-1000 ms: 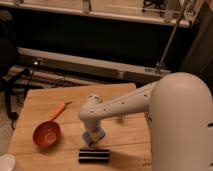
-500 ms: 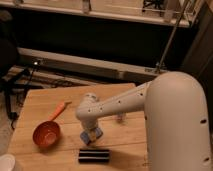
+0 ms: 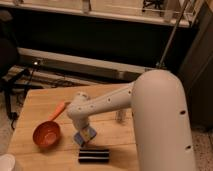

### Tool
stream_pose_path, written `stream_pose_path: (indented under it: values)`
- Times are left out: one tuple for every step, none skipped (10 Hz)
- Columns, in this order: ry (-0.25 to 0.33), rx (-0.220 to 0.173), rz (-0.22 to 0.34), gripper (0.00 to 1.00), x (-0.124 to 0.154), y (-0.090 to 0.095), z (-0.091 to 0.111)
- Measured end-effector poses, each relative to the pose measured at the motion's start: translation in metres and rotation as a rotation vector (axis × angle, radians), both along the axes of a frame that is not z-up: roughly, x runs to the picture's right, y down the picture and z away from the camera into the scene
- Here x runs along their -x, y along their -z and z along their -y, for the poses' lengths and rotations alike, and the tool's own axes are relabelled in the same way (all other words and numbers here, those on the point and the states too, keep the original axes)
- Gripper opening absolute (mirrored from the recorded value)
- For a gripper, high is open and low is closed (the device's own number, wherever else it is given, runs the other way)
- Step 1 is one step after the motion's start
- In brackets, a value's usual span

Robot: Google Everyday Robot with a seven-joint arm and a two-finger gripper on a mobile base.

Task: Wipe the white sponge on the table

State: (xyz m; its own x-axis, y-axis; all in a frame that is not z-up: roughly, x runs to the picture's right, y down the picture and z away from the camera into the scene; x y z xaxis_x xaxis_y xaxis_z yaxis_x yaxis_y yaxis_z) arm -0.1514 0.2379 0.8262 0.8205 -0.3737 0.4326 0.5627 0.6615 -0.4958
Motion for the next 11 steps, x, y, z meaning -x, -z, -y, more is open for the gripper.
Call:
stream_pose_path:
  values:
    - [0.009,-0.002,0.014,0.31,0.009,-0.004,0.002]
    - [0.012,-0.007,0.028,0.31,0.019,-0.010,0.007]
    - [0.012,-0.013,0.033,0.31,0.024,-0.014,0.012]
    - [0.010,-0.025,0.037,0.31,0.028,-0.020,0.021]
    - [0.002,-0.036,0.035,0.31,0.028,-0.025,0.029]
    - [-0.009,-0.048,0.028,0.31,0.026,-0.031,0.039]
    - [-0.016,-0.055,0.023,0.31,0.023,-0.035,0.045]
    - [-0.026,-0.064,0.014,0.31,0.019,-0.040,0.052]
    - [-0.034,-0.069,0.006,0.31,0.016,-0.045,0.057]
    - [-0.044,-0.075,-0.007,0.31,0.010,-0.051,0.062]
    - [-0.053,-0.080,-0.026,0.31,0.001,-0.057,0.067]
